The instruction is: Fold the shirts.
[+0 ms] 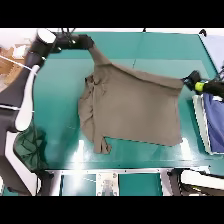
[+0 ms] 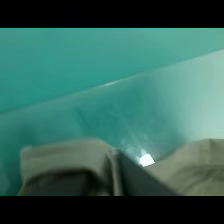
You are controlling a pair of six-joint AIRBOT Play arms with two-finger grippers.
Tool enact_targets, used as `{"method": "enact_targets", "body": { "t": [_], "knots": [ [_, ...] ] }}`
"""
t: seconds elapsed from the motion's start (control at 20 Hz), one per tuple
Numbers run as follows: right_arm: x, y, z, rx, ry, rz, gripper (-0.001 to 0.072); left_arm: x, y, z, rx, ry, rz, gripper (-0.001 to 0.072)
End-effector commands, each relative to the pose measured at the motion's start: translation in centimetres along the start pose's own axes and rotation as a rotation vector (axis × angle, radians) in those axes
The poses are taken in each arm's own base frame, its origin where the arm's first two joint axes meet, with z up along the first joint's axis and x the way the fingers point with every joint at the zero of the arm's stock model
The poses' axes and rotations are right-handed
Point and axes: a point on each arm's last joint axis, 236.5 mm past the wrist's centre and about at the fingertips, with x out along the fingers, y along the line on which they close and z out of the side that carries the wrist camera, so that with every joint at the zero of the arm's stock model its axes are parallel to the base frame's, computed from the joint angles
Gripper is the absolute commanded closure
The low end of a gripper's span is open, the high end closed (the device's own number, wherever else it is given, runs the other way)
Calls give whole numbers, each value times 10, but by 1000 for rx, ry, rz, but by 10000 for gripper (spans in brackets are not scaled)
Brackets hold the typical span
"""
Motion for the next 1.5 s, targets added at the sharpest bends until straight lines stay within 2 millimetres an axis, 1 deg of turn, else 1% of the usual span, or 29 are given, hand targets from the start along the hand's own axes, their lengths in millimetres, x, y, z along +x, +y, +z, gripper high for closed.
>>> {"method": "enact_targets", "body": {
  "t": [0.0,0.05,0.1,0.15,0.2,0.25,0.3,0.35,0.4,0.45,0.5,0.55,0.6,0.65,0.7,0.8,0.85,0.9,0.95,1.0,1.05,1.15,1.25,1.3,1.35,1.45],
  "knots": [
    [42,-28,-16,28,102,-21,286,11,20,-21,-74,43,-6,60],
    [34,-23,-9,5,101,-12,278,-7,27,-16,-98,61,-8,60],
    [24,-20,-2,-18,109,-4,292,-29,32,-10,-105,77,-12,60],
    [9,-17,4,-32,123,9,323,-54,40,-6,-133,105,-14,60],
    [-6,-15,6,-31,133,24,358,-85,48,-6,-177,143,-16,62],
    [-21,-15,6,-28,144,35,365,-113,56,-10,-221,188,-18,182],
    [-34,-18,0,-27,165,35,366,-141,63,-21,-246,251,-26,338],
    [-46,-21,-10,-21,187,30,366,-165,65,-36,-284,325,-43,351],
    [-56,-25,-25,-8,206,21,420,-187,66,-57,-347,412,-63,354],
    [-64,-29,-42,8,214,13,455,-207,63,-78,-412,490,-83,563],
    [-71,-31,-59,27,220,8,455,-218,61,-95,-460,534,-92,683],
    [-78,-32,-78,33,226,6,455,-227,56,-110,-506,553,-94,684],
    [-84,-32,-94,36,229,4,455,-232,50,-127,-535,565,-87,684],
    [-90,-32,-110,45,227,2,455,-237,48,-152,-552,588,-50,684],
    [-95,-32,-124,51,220,-3,455,-242,45,-181,-586,611,-7,684],
    [-101,-31,-148,85,211,-10,446,-249,34,-251,-660,656,49,683],
    [-103,-31,-159,99,212,-12,441,-250,27,-281,-701,669,58,683],
    [-104,-32,-165,101,212,-12,436,-247,21,-310,-742,676,56,637],
    [-105,-32,-169,102,213,-12,399,-241,14,-331,-787,674,46,382],
    [-105,-32,-171,103,216,-12,377,-233,9,-347,-820,661,42,289],
    [-105,-32,-171,103,216,-12,377,-225,6,-358,-813,645,41,297],
    [-105,-32,-171,105,214,-9,377,-207,0,-369,-741,634,61,294],
    [-105,-32,-171,105,214,-10,377,-190,-7,-371,-661,628,84,293],
    [-105,-32,-171,105,215,-9,377,-182,-14,-373,-649,631,76,294],
    [-105,-32,-171,105,215,-9,377,-176,-23,-378,-648,650,54,294],
    [-105,-32,-171,105,214,-10,377,-170,-33,-393,-665,698,33,293]
  ]
}}
